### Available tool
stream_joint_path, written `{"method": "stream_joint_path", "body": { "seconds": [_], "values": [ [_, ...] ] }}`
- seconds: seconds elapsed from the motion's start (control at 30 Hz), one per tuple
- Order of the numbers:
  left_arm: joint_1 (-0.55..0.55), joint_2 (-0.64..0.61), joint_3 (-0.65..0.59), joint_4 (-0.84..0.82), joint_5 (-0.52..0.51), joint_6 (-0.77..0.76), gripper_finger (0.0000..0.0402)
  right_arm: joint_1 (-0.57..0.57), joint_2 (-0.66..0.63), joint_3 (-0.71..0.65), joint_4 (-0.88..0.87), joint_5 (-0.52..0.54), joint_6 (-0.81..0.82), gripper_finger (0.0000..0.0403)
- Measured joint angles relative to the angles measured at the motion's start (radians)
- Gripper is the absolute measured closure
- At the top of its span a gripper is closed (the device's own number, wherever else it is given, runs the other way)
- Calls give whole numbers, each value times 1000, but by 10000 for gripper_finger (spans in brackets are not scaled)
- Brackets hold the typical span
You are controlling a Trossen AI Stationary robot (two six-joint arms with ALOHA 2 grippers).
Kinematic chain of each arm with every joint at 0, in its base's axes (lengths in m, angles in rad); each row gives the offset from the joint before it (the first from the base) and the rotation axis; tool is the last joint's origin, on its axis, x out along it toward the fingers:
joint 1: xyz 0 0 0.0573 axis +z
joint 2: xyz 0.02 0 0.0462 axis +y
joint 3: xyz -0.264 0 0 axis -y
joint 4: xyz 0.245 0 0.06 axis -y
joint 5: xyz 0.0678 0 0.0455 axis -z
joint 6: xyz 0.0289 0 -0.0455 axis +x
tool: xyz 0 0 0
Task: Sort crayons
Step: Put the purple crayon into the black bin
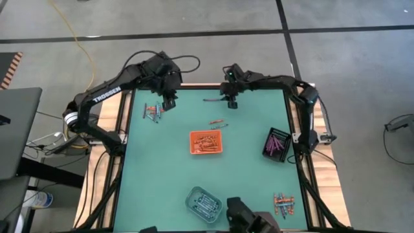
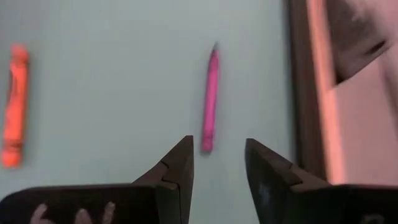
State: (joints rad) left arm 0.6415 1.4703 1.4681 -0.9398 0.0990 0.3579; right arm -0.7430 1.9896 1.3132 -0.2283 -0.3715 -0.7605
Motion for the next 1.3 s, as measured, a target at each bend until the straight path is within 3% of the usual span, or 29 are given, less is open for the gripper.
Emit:
{"method": "stream_joint_path", "body": {
  "seconds": [0.17, 0.7, 0.83, 1.1, 1.3],
  "values": [
    [-5, -52, -63, 27, -3, -31, 284, -19, 112, 130, -148, 3, -7, 266],
    [-101, -71, -67, 15, -9, -61, 284, 27, 250, 314, -286, 3, -62, 274],
    [-127, -71, -67, 15, -34, -67, 284, 27, 254, 325, -312, 13, -71, 300],
    [-159, -71, -67, 14, -69, -84, 284, 29, 254, 327, -347, 33, -80, 392],
    [-177, -71, -67, -12, -93, -105, 284, 39, 246, 326, -388, 32, -69, 398]
  ]
}}
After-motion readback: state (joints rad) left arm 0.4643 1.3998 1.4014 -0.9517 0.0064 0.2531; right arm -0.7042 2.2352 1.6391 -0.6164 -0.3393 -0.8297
